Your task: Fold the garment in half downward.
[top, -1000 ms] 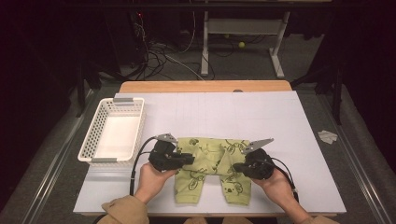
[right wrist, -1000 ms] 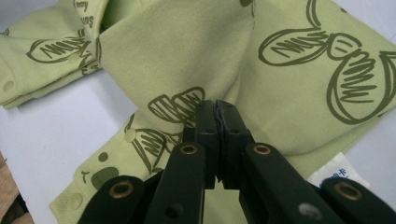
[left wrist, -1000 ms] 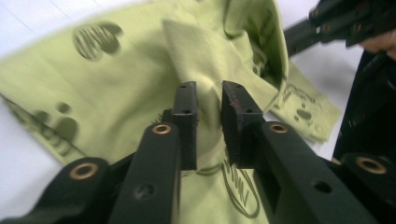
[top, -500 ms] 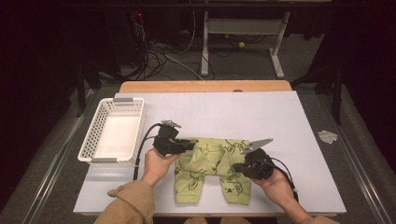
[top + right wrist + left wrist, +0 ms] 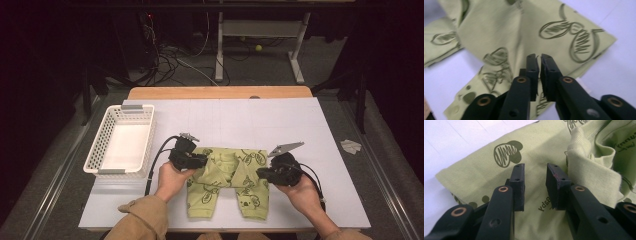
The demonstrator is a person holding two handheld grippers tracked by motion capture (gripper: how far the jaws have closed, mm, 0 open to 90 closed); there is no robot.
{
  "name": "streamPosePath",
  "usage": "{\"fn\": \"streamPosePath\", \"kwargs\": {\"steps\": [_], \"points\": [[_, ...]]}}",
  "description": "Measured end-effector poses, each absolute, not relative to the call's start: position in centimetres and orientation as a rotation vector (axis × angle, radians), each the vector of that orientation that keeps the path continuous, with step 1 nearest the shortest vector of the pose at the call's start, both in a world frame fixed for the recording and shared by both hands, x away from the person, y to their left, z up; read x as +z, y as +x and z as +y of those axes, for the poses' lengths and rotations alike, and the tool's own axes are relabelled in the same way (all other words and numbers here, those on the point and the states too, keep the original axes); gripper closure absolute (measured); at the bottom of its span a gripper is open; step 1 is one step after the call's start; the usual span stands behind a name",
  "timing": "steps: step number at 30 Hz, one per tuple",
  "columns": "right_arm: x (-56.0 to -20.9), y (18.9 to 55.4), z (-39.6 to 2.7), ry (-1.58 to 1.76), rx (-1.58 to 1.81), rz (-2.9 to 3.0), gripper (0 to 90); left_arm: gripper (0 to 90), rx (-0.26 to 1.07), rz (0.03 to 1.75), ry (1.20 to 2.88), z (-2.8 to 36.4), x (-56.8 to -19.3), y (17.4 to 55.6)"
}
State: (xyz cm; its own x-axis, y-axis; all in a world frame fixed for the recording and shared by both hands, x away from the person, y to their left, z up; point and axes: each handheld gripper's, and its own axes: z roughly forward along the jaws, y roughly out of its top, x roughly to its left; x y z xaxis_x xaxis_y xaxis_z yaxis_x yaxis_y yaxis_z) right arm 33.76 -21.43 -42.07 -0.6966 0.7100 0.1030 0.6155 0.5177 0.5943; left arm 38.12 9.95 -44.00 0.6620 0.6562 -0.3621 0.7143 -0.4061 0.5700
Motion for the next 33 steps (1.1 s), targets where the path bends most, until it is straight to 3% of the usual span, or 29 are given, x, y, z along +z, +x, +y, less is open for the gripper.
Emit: {"fn": "streamPosePath", "kwargs": {"steps": [8, 23, 33], "points": [[-43.2, 36.4, -19.8, 1.205, 0.846, 2.596, 90.0, 65.3, -0.121, 1.034, 2.162, 9.8, -44.0, 37.8], [-43.6, 33.4, -19.2, 1.104, 0.869, 2.703, 90.0, 63.8, -0.142, 0.969, 2.232, 11.0, -45.1, 34.0], [-43.7, 33.7, -20.6, 1.148, 0.826, 2.642, 83.7, 57.4, -0.052, 1.074, 2.204, 12.5, -45.0, 35.3]]}}
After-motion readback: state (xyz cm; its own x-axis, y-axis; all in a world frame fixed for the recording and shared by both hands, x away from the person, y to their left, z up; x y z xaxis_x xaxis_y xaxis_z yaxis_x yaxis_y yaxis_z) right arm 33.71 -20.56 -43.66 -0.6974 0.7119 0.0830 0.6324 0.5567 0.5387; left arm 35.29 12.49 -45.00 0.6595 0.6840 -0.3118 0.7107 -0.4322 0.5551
